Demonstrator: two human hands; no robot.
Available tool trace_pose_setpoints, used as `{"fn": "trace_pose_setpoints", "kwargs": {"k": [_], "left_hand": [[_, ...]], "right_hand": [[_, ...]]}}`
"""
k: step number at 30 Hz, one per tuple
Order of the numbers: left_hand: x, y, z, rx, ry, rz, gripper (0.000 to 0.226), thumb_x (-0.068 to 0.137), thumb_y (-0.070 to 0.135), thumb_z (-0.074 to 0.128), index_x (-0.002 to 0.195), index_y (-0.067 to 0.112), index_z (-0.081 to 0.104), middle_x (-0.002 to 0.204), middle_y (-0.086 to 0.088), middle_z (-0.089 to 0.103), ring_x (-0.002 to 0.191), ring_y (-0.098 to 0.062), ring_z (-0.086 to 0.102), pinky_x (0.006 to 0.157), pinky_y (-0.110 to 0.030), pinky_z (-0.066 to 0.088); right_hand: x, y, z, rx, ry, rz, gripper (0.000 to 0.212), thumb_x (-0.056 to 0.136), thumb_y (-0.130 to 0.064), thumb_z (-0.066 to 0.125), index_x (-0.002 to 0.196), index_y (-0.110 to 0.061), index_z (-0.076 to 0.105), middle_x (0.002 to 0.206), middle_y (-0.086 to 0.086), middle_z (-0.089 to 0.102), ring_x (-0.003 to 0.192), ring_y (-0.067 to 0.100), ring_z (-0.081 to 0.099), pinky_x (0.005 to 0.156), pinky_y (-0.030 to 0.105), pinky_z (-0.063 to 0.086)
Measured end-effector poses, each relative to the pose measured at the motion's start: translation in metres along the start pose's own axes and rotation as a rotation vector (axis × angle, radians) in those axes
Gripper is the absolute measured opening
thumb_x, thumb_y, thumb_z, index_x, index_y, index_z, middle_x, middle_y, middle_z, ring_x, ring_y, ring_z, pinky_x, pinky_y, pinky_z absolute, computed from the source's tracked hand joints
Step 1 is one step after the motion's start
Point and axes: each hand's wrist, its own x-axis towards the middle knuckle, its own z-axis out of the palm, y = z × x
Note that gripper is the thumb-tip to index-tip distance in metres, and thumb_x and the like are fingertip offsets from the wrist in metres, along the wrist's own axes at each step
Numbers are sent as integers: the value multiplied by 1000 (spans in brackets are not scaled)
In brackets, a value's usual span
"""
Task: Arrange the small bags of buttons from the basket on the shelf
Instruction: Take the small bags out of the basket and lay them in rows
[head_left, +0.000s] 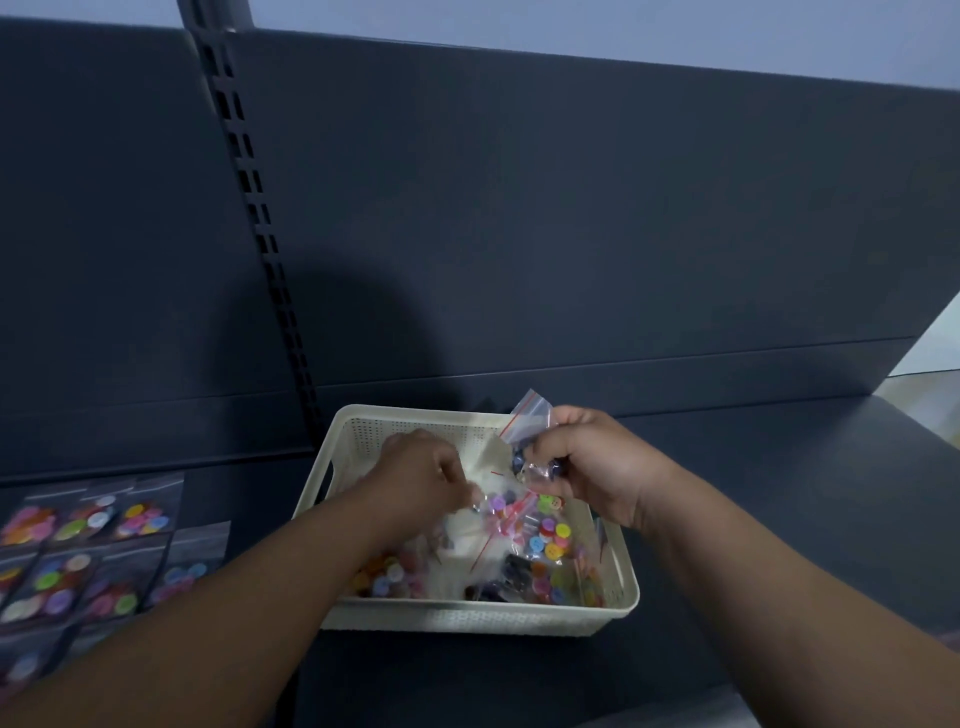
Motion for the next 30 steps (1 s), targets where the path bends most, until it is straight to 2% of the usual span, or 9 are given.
{"fn": "trace_pose_setpoints", "kwargs": {"k": [3, 6, 9, 12, 15, 19, 22, 25, 30], "left_hand": [[-4, 12, -13, -305, 81, -101, 28, 78, 17, 75, 59, 16, 54, 89, -13, 69, 59, -9, 58, 55, -21, 45], [-11, 25, -26, -564, 134, -168, 21, 87, 13, 66, 72, 9, 52, 67, -7, 63, 43, -2, 52, 39, -15, 40], [-19, 30, -39, -757, 144, -239, 17, 89, 15, 64, 77, 9, 52, 68, -6, 62, 56, -14, 59, 40, -20, 45], [-30, 29, -55, -881, 151, -292, 13, 88, 13, 65, 81, 11, 54, 83, -14, 65, 64, -20, 61, 49, -29, 51], [-45, 23, -77, -955, 201, -303, 9, 88, 3, 61, 91, 11, 58, 82, -10, 61, 63, -16, 59, 48, -25, 51], [-72, 0, -109, -1023, 316, -314, 12, 88, -3, 58, 88, 9, 59, 80, -9, 62, 71, -18, 61, 56, -26, 55], [-98, -27, -132, -1064, 434, -310, 18, 85, 0, 63, 76, 13, 55, 67, -3, 62, 61, -14, 59, 58, -26, 50], [-136, -54, -155, -1067, 514, -310, 20, 83, -1, 64, 73, 15, 56, 52, 3, 62, 44, -6, 56, 46, -20, 43], [-217, -113, -201, -1046, 565, -389, 11, 86, 7, 63, 76, 10, 60, 65, -6, 59, 53, -15, 54, 46, -23, 43]], "right_hand": [[-2, -4, 5, 50, -46, 2, 39, 78, 13, 54, 114, 0, 60, 82, 5, 71, 77, 17, 62, 58, 27, 57], [-5, -10, 14, 103, -117, 12, 38, 80, 14, 51, 117, 4, 57, 86, 9, 70, 76, 23, 69, 58, 30, 58], [-10, -19, 27, 170, -230, 9, 34, 81, 17, 42, 102, -3, 58, 84, 13, 67, 76, 26, 68, 72, 37, 57], [-11, -29, 47, 297, -370, 27, 35, 82, 14, 39, 97, -11, 60, 81, 11, 66, 60, 18, 61, 63, 37, 59], [-9, -37, 74, 350, -424, 96, 26, 76, -13, 61, 102, -12, 61, 89, 11, 68, 71, 23, 65, 57, 35, 57], [-7, -38, 129, 191, -456, 137, 43, 67, -35, 70, 103, -12, 65, 87, 7, 68, 76, 20, 64, 71, 36, 55], [-13, -30, 179, 37, -476, 127, 27, 74, -29, 70, 97, -18, 62, 85, 4, 65, 74, 19, 63, 57, 27, 55], [-19, -17, 233, -99, -461, 56, 5, 89, -19, 63, 87, -19, 59, 78, 3, 62, 72, 17, 62, 52, 24, 49], [-39, 2, 332, -215, -455, -43, 19, 90, -12, 61, 72, -13, 58, 65, 5, 59, 54, 14, 54, 45, 21, 43]]}}
